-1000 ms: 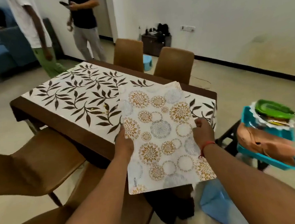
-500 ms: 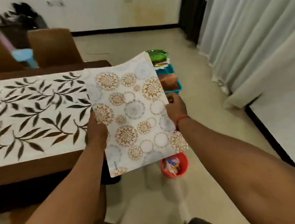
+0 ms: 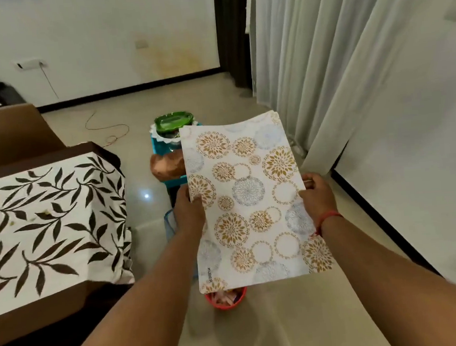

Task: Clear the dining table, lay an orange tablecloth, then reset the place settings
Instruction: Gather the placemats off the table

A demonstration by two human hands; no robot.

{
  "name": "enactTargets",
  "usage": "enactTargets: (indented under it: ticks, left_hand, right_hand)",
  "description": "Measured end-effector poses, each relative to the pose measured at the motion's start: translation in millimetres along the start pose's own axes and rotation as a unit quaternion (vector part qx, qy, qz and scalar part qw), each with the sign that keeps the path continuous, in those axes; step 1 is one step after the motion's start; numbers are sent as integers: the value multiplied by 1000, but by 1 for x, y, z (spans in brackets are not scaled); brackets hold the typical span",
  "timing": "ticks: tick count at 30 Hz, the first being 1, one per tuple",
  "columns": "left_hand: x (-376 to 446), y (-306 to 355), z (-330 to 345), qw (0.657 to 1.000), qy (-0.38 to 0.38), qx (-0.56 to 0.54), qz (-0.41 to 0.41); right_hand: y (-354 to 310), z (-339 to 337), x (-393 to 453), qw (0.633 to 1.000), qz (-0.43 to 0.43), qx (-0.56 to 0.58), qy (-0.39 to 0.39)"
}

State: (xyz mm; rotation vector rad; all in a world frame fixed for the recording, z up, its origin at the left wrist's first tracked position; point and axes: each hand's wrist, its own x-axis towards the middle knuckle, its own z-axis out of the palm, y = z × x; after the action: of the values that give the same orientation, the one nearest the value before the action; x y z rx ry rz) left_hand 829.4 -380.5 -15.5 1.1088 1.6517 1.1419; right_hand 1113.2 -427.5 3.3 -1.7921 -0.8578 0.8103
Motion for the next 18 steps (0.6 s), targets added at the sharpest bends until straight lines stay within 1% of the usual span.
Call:
enactTargets:
  ticks: [3, 6, 8, 14, 18]
  left_hand:
    - [-9, 17, 58, 1000, 4, 11, -1]
    - [-11, 37, 104, 1000, -4, 0, 3]
    - [-9, 50, 128, 1000, 7, -1, 8]
    - [46, 67, 175, 999, 37, 2, -13]
    - [115, 71, 221, 999, 34, -7, -20]
  right_hand:
    - [7, -51, 40, 1000, -5, 5, -15]
    - [10, -81, 72, 1000, 4, 19, -12]
    - [10, -93, 96, 1000, 7, 22, -16]
    - [2, -83, 180, 999, 18, 14, -50]
    - [-5, -58, 255, 998, 18, 6, -61]
